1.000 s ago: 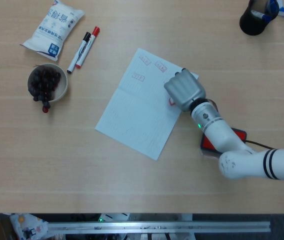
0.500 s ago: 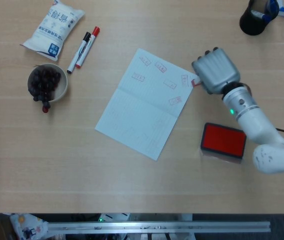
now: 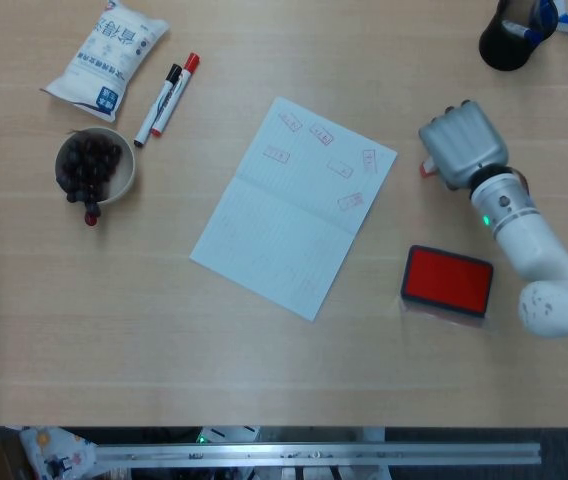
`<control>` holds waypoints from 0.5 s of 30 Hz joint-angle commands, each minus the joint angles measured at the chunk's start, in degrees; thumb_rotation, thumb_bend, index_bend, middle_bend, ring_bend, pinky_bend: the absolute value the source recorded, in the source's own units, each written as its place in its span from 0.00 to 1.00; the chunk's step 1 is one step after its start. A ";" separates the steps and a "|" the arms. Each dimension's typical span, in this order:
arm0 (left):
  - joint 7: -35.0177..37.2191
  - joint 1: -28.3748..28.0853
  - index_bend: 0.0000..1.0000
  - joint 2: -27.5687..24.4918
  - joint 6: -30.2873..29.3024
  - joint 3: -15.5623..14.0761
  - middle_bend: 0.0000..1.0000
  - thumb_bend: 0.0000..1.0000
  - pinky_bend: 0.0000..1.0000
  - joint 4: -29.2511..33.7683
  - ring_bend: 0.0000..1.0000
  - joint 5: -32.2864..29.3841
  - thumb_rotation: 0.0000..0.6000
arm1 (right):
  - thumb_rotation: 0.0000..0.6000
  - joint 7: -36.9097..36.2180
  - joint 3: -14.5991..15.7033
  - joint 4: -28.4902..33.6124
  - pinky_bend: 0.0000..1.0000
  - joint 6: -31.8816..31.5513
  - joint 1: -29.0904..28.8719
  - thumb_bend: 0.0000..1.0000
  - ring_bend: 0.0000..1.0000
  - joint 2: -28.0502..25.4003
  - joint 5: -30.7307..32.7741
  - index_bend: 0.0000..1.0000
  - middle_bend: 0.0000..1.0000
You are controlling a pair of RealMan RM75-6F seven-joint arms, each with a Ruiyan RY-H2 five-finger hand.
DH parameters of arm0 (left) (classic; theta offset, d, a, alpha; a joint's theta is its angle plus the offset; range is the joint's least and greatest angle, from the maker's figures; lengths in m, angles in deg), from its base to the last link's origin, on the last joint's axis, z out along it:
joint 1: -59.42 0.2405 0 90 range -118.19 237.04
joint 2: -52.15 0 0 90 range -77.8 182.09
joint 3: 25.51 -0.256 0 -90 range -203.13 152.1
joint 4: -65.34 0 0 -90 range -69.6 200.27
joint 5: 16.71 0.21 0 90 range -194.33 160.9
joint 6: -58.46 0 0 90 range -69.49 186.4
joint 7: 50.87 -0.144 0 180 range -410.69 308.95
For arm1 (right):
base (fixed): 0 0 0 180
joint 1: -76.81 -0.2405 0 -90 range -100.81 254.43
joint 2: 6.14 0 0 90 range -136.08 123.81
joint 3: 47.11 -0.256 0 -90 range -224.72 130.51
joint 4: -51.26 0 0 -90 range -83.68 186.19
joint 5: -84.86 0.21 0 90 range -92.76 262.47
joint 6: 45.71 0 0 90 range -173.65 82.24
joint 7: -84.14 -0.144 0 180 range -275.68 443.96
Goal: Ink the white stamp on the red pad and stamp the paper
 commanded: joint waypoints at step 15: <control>0.09 0.01 0.09 -0.57 0.77 -0.36 0.09 0.17 0.10 0.14 0.18 -0.73 1.00 | 1.00 -0.33 0.51 -3.63 0.39 2.16 0.40 0.36 0.35 3.00 -1.02 0.57 0.42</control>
